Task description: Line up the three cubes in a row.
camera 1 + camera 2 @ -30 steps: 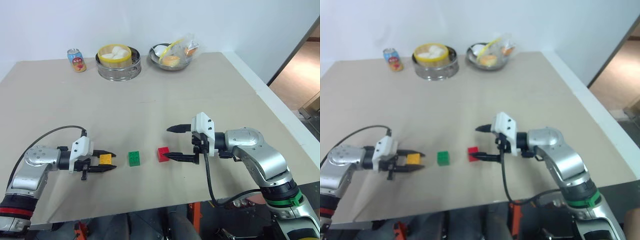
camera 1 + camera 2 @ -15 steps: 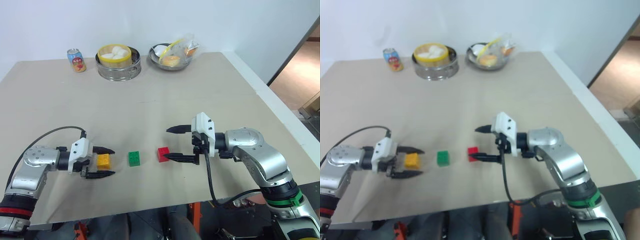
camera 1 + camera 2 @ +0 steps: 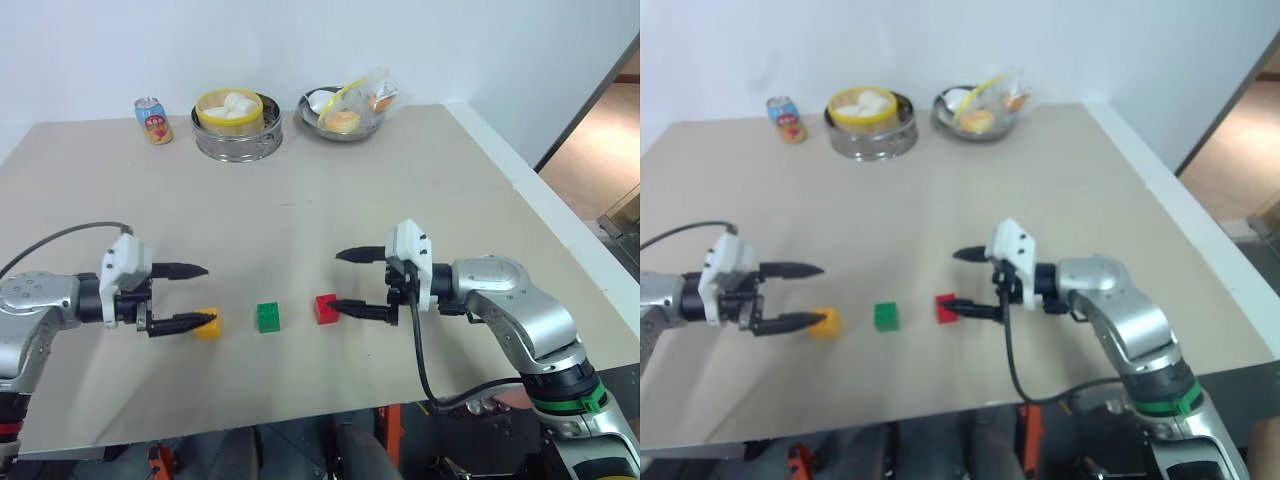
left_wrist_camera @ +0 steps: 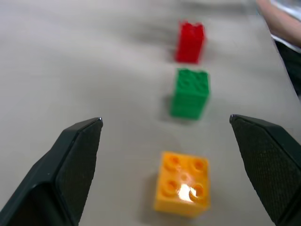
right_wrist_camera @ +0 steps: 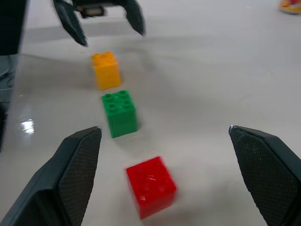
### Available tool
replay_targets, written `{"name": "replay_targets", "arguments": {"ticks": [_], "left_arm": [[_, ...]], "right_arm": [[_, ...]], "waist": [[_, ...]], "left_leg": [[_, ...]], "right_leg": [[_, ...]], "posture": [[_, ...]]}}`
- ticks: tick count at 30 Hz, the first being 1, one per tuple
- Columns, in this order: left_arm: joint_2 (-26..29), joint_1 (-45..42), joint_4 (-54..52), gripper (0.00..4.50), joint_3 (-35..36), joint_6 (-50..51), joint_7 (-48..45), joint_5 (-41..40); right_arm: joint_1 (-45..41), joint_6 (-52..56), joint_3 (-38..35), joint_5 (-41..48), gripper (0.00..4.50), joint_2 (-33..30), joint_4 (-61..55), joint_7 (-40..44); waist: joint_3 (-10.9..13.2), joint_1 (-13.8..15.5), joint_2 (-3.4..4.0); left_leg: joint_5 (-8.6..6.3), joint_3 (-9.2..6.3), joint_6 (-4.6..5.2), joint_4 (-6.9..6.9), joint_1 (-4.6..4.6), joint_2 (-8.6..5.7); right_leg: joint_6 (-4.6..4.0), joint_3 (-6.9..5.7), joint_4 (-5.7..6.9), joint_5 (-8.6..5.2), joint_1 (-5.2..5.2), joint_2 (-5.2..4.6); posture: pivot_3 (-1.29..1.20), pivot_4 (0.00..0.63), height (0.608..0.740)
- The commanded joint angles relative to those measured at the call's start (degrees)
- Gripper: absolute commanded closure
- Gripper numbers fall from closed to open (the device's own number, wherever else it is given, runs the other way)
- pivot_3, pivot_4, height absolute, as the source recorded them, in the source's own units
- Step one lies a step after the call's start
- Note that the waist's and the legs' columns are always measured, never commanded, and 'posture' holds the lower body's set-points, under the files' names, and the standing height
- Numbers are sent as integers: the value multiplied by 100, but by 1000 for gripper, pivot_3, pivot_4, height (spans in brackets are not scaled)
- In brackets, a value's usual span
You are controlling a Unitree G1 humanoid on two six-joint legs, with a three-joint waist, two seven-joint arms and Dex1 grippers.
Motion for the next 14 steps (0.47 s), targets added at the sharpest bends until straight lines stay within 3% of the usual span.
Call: {"name": "replay_targets", "arguments": {"ticks": [1,6,14], "left_arm": [[-188,-57,-117,19,344,-64,733,126],[-989,-393,321,19,215,-480,1989,685],[-1115,-772,968,19,-413,-1176,1931,1409]], "right_arm": [[24,82,-340,155,0,67,-134,-218],[101,-183,-572,-212,0,276,50,-879],[329,-293,-739,-308,0,197,96,-1068]], "waist": [[0,1,0],[-1,10,-1],[-1,9,-2]], "left_leg": [[0,0,0,1,1,0],[1,-1,1,15,1,-2],[1,1,0,24,0,-2]], "right_leg": [[0,0,1,0,1,0],[9,1,6,7,7,1],[9,10,6,17,7,5]], "posture": [[0,150,740],[0,150,740],[0,150,740]]}}
